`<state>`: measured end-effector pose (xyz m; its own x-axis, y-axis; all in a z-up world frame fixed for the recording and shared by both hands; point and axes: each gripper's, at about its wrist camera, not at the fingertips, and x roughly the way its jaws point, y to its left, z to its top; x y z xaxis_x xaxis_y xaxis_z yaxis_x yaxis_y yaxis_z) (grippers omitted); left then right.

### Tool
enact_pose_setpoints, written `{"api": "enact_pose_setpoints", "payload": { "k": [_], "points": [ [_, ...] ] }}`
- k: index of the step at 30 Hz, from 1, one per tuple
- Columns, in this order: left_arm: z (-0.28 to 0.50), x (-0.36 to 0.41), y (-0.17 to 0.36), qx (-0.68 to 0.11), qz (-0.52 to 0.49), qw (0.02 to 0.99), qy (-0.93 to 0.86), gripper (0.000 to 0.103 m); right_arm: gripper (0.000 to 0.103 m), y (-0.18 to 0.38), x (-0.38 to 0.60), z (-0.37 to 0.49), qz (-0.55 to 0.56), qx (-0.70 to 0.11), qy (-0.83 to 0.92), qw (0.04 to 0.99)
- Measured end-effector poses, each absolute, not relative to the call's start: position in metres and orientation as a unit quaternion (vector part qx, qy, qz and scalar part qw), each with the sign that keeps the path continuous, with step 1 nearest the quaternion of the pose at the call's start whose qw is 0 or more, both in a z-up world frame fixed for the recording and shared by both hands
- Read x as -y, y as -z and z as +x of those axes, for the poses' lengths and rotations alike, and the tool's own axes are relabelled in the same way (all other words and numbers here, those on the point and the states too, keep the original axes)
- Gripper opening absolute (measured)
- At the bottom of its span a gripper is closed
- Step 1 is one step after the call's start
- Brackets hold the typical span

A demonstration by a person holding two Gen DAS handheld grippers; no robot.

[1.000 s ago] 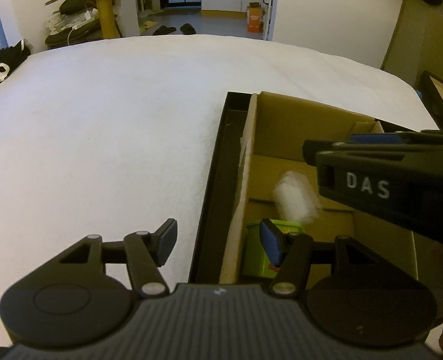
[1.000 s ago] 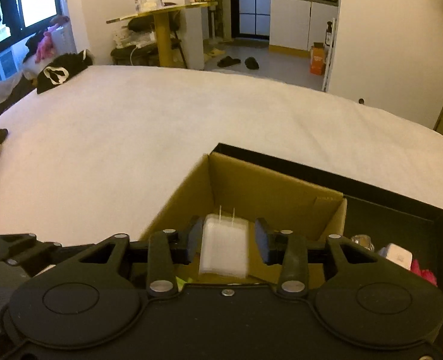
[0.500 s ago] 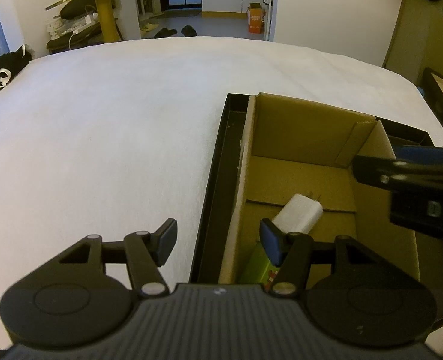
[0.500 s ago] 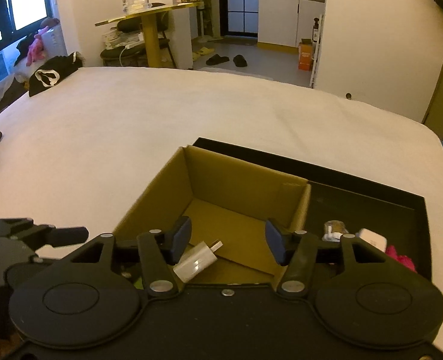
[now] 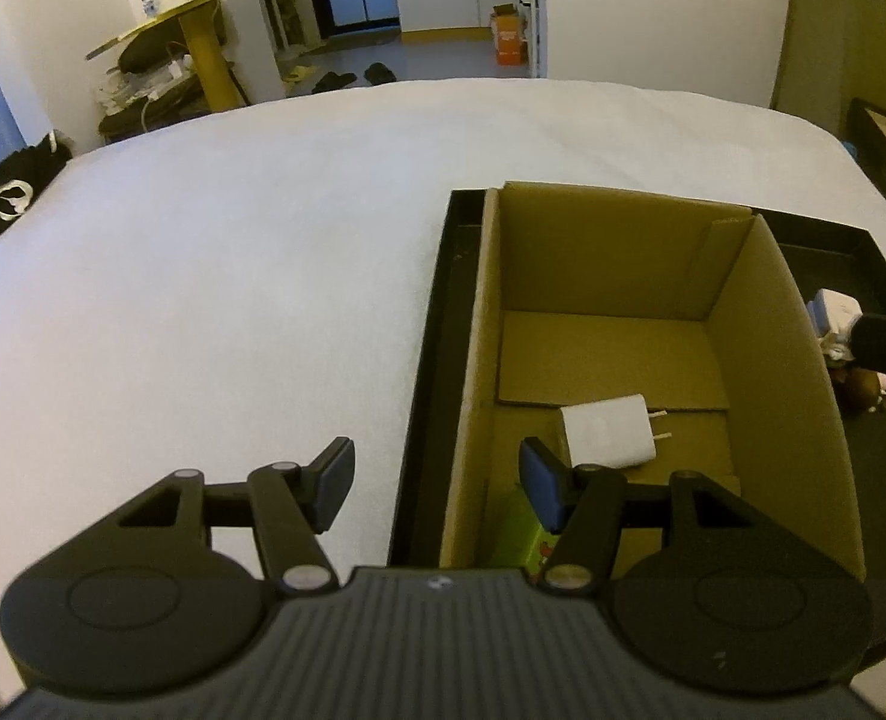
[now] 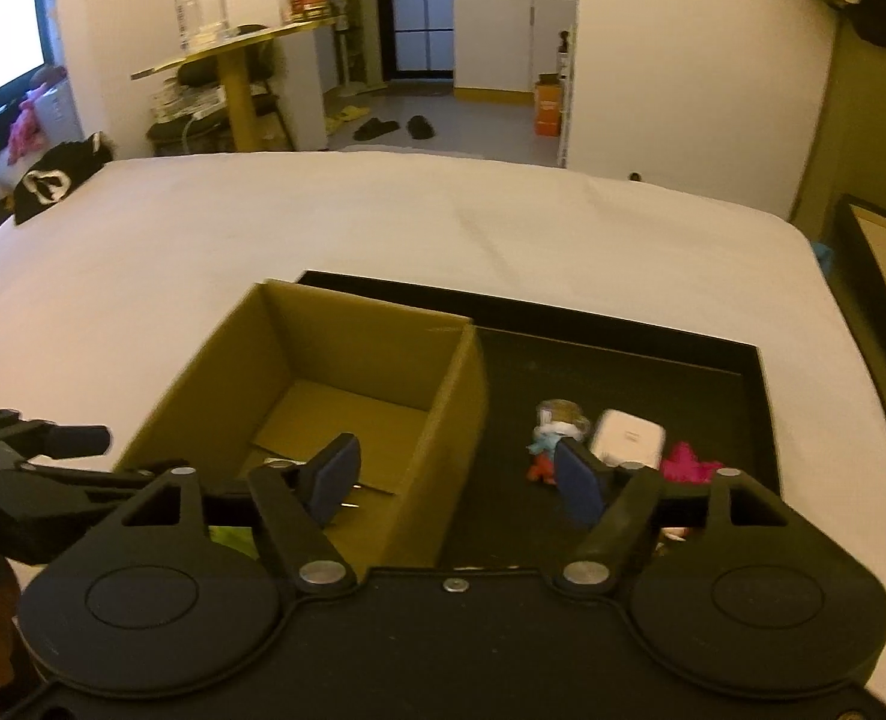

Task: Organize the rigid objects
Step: 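Lower the white charger into the box and open the right gripper, then grasp the brown-haired doll figurine with the right gripper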

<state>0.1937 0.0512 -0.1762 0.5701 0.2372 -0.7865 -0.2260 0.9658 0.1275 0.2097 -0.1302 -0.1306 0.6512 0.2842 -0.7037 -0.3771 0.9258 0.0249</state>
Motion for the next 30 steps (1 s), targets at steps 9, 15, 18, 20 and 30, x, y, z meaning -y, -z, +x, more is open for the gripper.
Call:
{"api": "enact_pose_setpoints", "payload": {
  "k": [9,15,18,20,30],
  "points": [
    [0.198,-0.046,0.180,-0.450,0.015,0.883,-0.133,0.055,0.085,0.148,0.168,0.217,-0.046,-0.381,-0.130,0.914],
    [0.199,-0.040,0.183,-0.454,0.035,0.879,-0.144,0.043,0.085,0.166,0.186,0.222,-0.036,-0.384,-0.121,0.915],
    [0.202,-0.037,0.185,-0.459,0.043,0.876,-0.145,0.038,0.085,0.175,0.196,0.222,-0.022,-0.385,-0.117,0.915],
    [0.201,-0.035,0.184,-0.456,0.048,0.877,-0.142,0.037,0.085,0.181,0.202,0.222,-0.014,-0.385,-0.113,0.916],
    [0.207,-0.029,0.186,-0.451,0.054,0.878,-0.152,0.017,0.081,0.206,0.222,0.234,0.031,-0.398,-0.108,0.910]
  ]
}}
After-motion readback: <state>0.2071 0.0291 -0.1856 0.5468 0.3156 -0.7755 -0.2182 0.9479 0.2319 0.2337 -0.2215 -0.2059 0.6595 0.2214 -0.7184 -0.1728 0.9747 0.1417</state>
